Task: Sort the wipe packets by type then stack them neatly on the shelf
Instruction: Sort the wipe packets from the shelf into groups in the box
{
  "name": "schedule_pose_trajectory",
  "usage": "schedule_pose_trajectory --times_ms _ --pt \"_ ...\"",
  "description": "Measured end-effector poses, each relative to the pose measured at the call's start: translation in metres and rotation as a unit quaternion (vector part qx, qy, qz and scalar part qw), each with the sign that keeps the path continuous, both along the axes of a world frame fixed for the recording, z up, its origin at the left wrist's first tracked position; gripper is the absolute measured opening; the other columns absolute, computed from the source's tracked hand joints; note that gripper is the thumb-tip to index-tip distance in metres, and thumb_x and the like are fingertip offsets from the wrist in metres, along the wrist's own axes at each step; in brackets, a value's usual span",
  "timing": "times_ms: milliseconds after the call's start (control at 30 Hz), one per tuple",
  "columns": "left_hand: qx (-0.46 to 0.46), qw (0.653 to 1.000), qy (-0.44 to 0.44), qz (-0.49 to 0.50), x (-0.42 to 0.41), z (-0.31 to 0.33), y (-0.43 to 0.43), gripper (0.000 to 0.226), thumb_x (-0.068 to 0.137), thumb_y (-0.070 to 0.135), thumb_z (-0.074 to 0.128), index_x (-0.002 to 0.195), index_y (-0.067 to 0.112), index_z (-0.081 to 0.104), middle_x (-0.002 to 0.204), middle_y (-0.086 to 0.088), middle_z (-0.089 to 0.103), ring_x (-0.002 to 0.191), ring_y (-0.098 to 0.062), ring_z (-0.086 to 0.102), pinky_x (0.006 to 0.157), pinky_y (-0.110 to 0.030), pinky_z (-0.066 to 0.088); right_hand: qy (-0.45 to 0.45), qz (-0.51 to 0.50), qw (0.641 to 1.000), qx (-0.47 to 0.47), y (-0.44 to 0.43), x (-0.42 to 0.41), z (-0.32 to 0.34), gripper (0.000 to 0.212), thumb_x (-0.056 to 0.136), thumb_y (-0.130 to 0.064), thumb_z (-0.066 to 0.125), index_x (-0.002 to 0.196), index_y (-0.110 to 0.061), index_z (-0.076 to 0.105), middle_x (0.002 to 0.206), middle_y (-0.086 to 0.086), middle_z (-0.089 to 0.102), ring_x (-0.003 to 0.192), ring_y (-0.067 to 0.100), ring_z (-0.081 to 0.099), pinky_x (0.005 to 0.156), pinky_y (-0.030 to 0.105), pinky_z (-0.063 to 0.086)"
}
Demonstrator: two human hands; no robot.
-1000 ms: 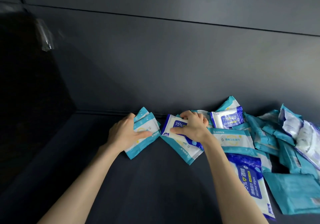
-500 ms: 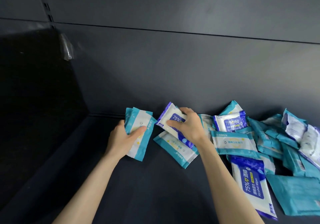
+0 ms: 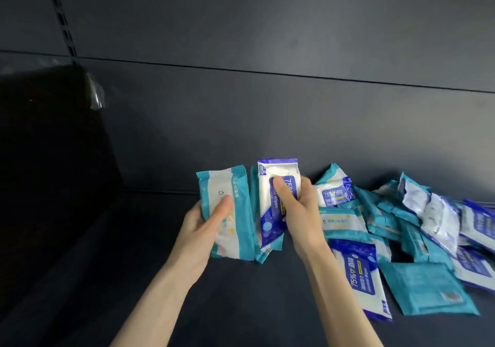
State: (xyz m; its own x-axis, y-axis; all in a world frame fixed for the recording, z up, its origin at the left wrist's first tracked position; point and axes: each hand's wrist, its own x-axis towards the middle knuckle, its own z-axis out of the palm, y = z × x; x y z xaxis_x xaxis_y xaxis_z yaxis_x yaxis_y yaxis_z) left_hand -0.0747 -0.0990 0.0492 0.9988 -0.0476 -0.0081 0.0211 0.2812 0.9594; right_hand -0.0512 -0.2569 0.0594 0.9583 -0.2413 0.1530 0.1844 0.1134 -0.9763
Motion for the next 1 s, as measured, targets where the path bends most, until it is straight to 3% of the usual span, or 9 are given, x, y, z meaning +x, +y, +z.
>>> schedule_pose_trajectory --times_ms 167,267,433,533,633,767,900,1000 --pt "-0.004 1.000 0.003 -0.017 -0.043 -0.011 -0.001 0.040 0.075 0.029 0.065 0.111 0.011 0.061 0.103 -0.009 0.072 0.094 -0.025 0.069 0.081 -0.042 0.055 0.067 0.014 0.992 0.102 0.010 -0.065 -0.020 0.013 0.095 -0.017 0.054 0.107 -0.011 0.053 0.084 0.000 0.072 0.073 0.013 0.070 0.059 0.024 0.053" --pt "-0.008 0.999 0.016 -0.026 -0.073 -0.022 0.006 0.040 0.074 0.028 0.066 0.110 0.011 0.062 0.102 -0.009 0.072 0.093 -0.027 0.069 0.078 -0.042 0.055 0.074 -0.002 0.995 0.063 0.012 -0.112 -0.032 0.021 0.093 -0.021 0.058 0.110 -0.010 0.055 0.094 0.004 0.073 0.085 0.020 0.071 0.068 0.029 0.055" --pt "-0.006 0.996 0.042 -0.083 -0.133 -0.044 0.019 0.038 0.073 0.025 0.066 0.108 0.011 0.063 0.099 -0.011 0.073 0.091 -0.028 0.070 0.078 -0.041 0.053 0.105 -0.021 0.994 0.037 0.020 -0.197 -0.057 0.025 0.090 -0.028 0.060 0.109 -0.015 0.051 0.098 0.007 0.073 0.088 0.026 0.071 0.073 0.039 0.058" --pt "0.009 0.989 0.067 -0.129 -0.168 -0.062 0.021 0.037 0.074 0.028 0.066 0.109 0.014 0.063 0.100 -0.009 0.073 0.092 -0.026 0.070 0.080 -0.043 0.053 0.124 -0.033 0.989 0.068 0.026 -0.251 -0.076 0.026 0.092 -0.027 0.057 0.113 -0.018 0.047 0.104 0.001 0.072 0.091 0.020 0.071 0.069 0.033 0.058" --pt "0.025 0.979 0.092 -0.181 -0.207 -0.074 0.010 0.033 0.078 0.031 0.065 0.109 0.020 0.064 0.100 -0.002 0.073 0.092 -0.020 0.070 0.081 -0.041 0.054 0.134 -0.106 0.980 0.105 0.027 -0.305 -0.091 0.024 0.092 -0.022 0.055 0.113 -0.014 0.047 0.100 -0.004 0.073 0.090 0.016 0.071 0.064 0.024 0.056" --pt "0.062 0.955 0.090 -0.277 -0.249 -0.077 -0.024 0.038 0.080 0.035 0.064 0.115 0.019 0.061 0.104 -0.002 0.072 0.097 -0.021 0.069 0.084 -0.043 0.053 0.101 -0.232 0.961 0.116 0.012 -0.378 -0.103 0.027 0.087 -0.023 0.057 0.111 -0.012 0.051 0.103 0.003 0.072 0.093 0.021 0.070 0.068 0.028 0.057" --pt "0.075 0.924 0.084 -0.365 -0.303 -0.083 -0.069 0.026 0.087 0.027 0.060 0.110 0.017 0.059 0.096 0.001 0.074 0.091 -0.017 0.070 0.070 -0.028 0.057 0.097 -0.323 0.935 0.115 -0.014 -0.465 -0.109 0.032 0.088 -0.023 0.056 0.118 -0.016 0.051 0.109 0.002 0.070 0.096 0.018 0.069 0.069 0.027 0.058" --pt "0.102 0.890 0.066 -0.440 -0.356 -0.094 -0.102 0.024 0.088 0.028 0.059 0.111 0.021 0.057 0.098 0.001 0.073 0.090 -0.014 0.070 0.071 -0.028 0.057 0.107 -0.381 0.910 0.121 -0.032 -0.534 -0.119 0.029 0.090 -0.018 0.056 0.119 -0.014 0.052 0.109 0.004 0.070 0.096 0.019 0.069 0.069 0.028 0.058"
